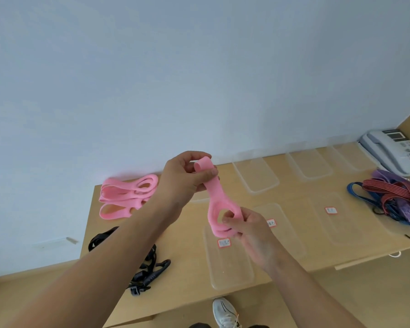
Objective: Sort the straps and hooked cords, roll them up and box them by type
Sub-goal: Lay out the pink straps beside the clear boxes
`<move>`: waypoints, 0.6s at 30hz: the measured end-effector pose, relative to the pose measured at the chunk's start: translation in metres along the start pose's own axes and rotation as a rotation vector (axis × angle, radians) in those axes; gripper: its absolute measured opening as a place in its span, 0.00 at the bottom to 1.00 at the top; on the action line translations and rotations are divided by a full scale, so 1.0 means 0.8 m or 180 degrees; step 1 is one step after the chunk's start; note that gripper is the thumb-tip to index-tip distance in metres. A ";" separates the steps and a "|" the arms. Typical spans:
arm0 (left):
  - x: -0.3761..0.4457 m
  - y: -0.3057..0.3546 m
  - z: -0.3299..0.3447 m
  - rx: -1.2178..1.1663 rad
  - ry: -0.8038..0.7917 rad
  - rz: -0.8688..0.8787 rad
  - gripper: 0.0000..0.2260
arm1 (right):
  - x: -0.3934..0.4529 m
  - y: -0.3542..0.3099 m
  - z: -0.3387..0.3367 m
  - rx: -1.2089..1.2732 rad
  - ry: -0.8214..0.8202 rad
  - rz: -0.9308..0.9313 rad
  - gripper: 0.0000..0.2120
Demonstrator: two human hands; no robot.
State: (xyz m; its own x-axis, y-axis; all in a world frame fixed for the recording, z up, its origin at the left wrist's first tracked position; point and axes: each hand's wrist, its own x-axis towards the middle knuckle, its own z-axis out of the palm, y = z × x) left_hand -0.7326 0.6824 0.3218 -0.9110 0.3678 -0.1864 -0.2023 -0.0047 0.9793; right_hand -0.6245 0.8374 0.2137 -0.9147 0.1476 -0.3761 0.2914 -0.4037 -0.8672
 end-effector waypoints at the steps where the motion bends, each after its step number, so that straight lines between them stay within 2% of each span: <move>1: 0.002 -0.006 -0.002 0.0018 0.0095 -0.0013 0.14 | 0.001 0.005 -0.002 0.0249 0.0101 0.0107 0.08; 4: 0.006 -0.039 -0.016 0.0205 0.0362 -0.0110 0.17 | -0.001 0.014 -0.008 0.0374 0.0478 0.0297 0.11; 6: 0.007 -0.071 -0.030 0.0437 0.0556 -0.0251 0.19 | 0.001 0.020 -0.014 0.0171 0.0722 0.0307 0.14; 9: 0.002 -0.122 -0.050 0.0764 0.0753 -0.0645 0.19 | 0.008 0.024 -0.026 -0.0617 0.1011 0.0254 0.14; 12: -0.006 -0.172 -0.061 0.1241 0.0692 -0.0920 0.19 | 0.021 0.029 -0.034 -0.1447 0.1093 0.0213 0.16; 15: -0.010 -0.203 -0.059 0.1950 0.0540 -0.0883 0.19 | 0.037 0.035 -0.037 -0.2036 0.1084 0.0273 0.17; 18: -0.017 -0.213 -0.058 0.2656 0.0442 -0.0602 0.20 | 0.045 0.039 -0.035 -0.3050 0.1059 0.0124 0.19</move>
State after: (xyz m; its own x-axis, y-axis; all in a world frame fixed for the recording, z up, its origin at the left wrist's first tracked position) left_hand -0.7027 0.6349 0.1534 -0.9354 0.1764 -0.3066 -0.0746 0.7490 0.6584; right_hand -0.6406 0.8553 0.1636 -0.8181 0.4527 -0.3546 0.5548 0.4588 -0.6941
